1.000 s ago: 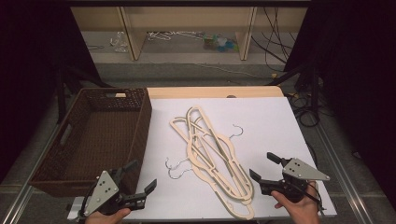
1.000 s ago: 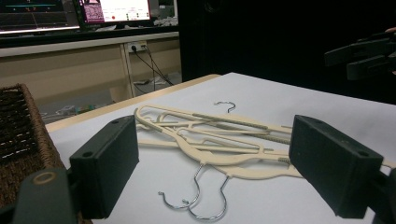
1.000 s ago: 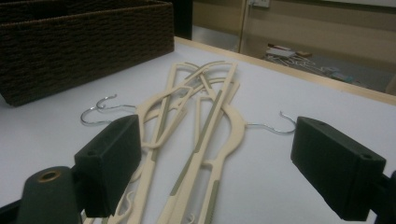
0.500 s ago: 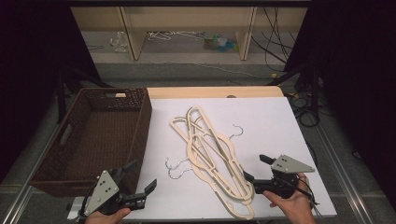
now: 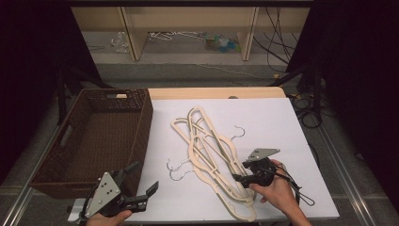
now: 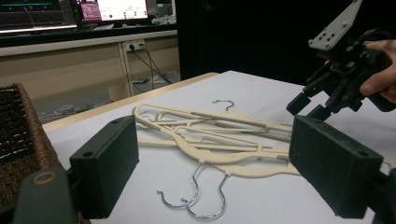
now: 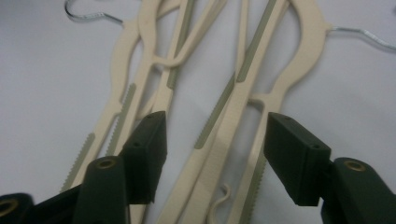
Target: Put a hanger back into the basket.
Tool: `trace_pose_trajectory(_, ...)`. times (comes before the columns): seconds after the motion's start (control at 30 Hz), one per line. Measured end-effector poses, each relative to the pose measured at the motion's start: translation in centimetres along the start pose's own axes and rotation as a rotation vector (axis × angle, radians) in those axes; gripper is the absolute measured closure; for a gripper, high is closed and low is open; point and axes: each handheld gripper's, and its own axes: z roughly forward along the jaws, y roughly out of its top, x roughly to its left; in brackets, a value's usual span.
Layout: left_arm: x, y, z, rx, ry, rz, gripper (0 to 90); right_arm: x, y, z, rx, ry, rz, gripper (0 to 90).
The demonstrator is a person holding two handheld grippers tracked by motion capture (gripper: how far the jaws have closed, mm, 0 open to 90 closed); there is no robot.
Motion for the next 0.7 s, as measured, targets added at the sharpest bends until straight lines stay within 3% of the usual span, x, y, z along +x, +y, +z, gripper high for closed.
trace_pose_trajectory(0.17, 0.0, 0.0, 0.0, 0.002, -0.001, 0.007, 15.9, -0.3, 0.4, 1.2, 0.080, 0.008, 0.023, 53.3)
trace_pose_trajectory(0.2, 0.0, 0.0, 0.0, 0.002, -0.001, 0.007, 15.8, -0.6, 0.5, 1.5, 0.076, 0.001, -0.001, 54.7)
trace_pose_trajectory(0.47, -0.1, -0.1, 0.1, 0.002, -0.006, 0.012, 15.8, -0.6, 1.2, 2.5, 0.150, -0.019, 0.000, 64.1)
trace_pose_trajectory(0.7, -0.1, -0.1, 0.1, 0.003, -0.008, 0.014, 15.8, -0.7, 1.8, 3.2, 0.181, -0.015, -0.004, 70.1)
